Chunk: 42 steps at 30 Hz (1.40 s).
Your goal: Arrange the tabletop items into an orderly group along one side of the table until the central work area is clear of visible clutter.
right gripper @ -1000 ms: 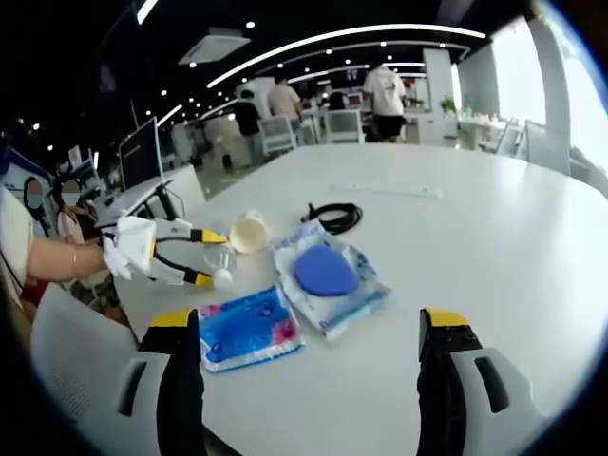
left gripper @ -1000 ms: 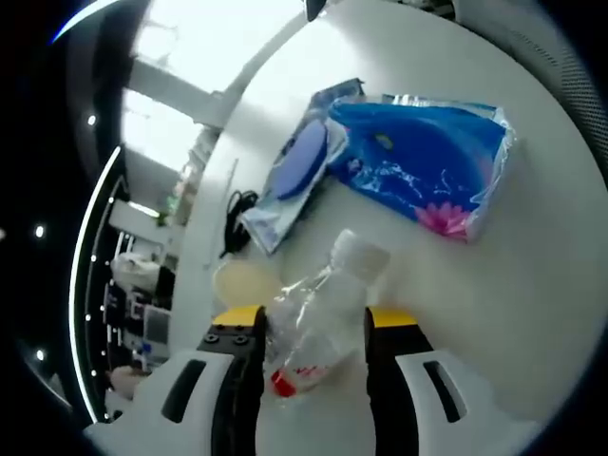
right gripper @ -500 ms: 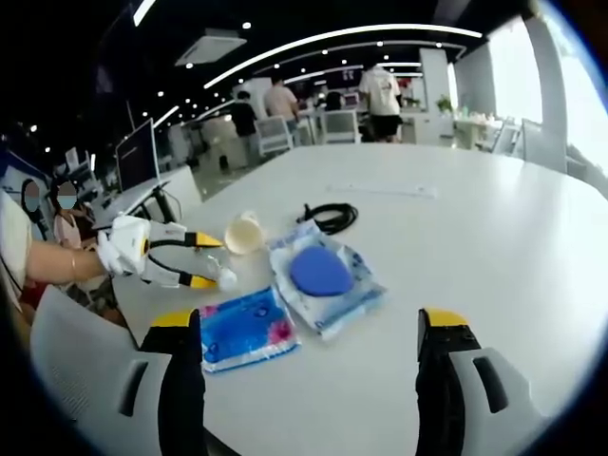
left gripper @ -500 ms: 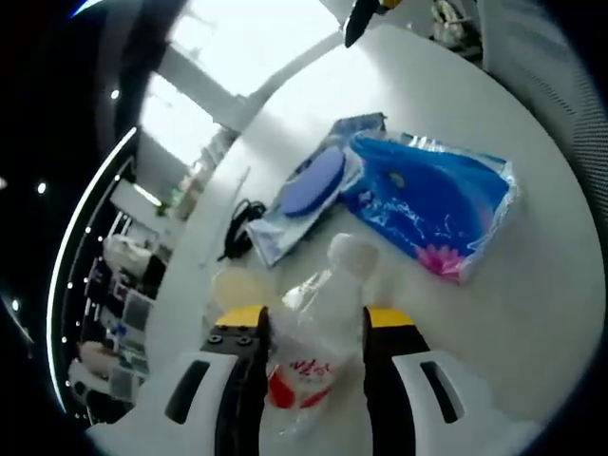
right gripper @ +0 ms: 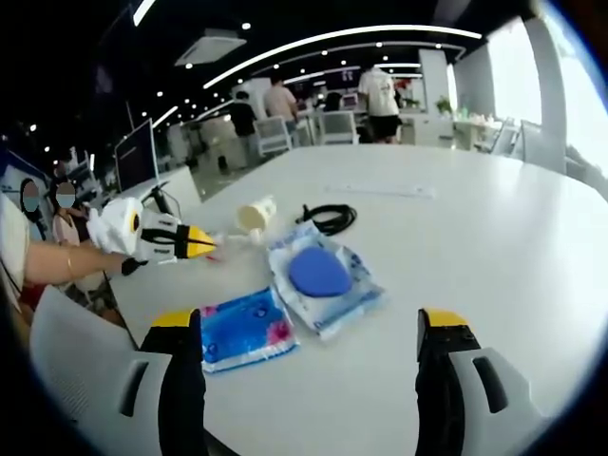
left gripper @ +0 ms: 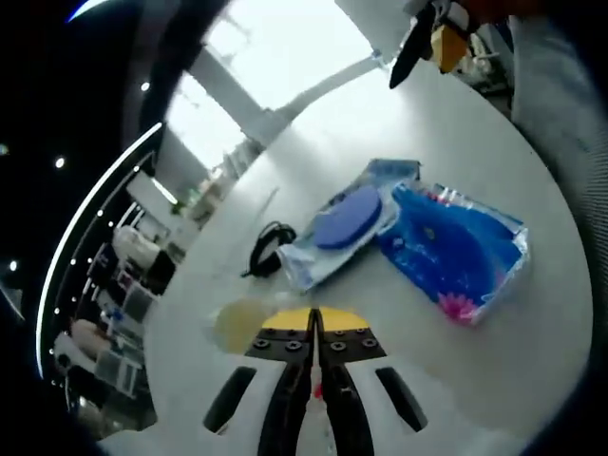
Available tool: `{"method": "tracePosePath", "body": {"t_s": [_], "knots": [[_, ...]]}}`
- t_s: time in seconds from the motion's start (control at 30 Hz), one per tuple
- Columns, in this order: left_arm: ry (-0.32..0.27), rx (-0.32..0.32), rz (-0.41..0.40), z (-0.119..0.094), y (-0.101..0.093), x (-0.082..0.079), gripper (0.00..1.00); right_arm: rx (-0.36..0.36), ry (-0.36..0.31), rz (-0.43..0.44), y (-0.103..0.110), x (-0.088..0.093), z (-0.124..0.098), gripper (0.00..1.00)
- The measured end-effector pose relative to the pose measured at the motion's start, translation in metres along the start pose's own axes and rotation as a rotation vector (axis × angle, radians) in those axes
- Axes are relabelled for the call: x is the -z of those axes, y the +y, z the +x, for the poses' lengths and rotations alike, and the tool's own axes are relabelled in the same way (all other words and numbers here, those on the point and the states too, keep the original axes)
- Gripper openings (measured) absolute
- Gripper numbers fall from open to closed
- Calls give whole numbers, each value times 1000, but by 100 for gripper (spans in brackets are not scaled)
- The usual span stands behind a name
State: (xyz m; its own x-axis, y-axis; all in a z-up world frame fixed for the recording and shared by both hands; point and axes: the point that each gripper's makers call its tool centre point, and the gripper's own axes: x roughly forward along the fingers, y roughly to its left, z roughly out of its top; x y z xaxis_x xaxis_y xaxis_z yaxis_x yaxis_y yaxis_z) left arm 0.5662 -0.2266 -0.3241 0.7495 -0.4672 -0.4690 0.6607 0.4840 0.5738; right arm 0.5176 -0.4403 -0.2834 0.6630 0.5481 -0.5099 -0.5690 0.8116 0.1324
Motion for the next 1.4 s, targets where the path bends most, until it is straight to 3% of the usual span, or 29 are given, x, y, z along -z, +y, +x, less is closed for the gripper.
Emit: {"method": "tracePosePath", "body": {"t_s": [0.27, 0.53, 0.73, 0.9, 1.0, 1.4], "knots": [[42, -50, -50, -8, 17, 15, 0, 3, 8, 9, -2, 2, 0, 92], [72, -59, -82, -12, 20, 22, 0, 1, 20, 4, -1, 5, 0, 92], [58, -52, -141, -10, 21, 22, 23, 3, 19, 10, -3, 5, 0, 93], [67, -74, -144, -11, 27, 24, 31, -2, 10, 10, -1, 3, -1, 96], [78, -71, -187, -9, 30, 29, 39, -11, 14, -1, 1, 3, 0, 99], [95, -66, -238, -3, 35, 36, 62, -25, 27, -17, 3, 6, 1, 99]]}}
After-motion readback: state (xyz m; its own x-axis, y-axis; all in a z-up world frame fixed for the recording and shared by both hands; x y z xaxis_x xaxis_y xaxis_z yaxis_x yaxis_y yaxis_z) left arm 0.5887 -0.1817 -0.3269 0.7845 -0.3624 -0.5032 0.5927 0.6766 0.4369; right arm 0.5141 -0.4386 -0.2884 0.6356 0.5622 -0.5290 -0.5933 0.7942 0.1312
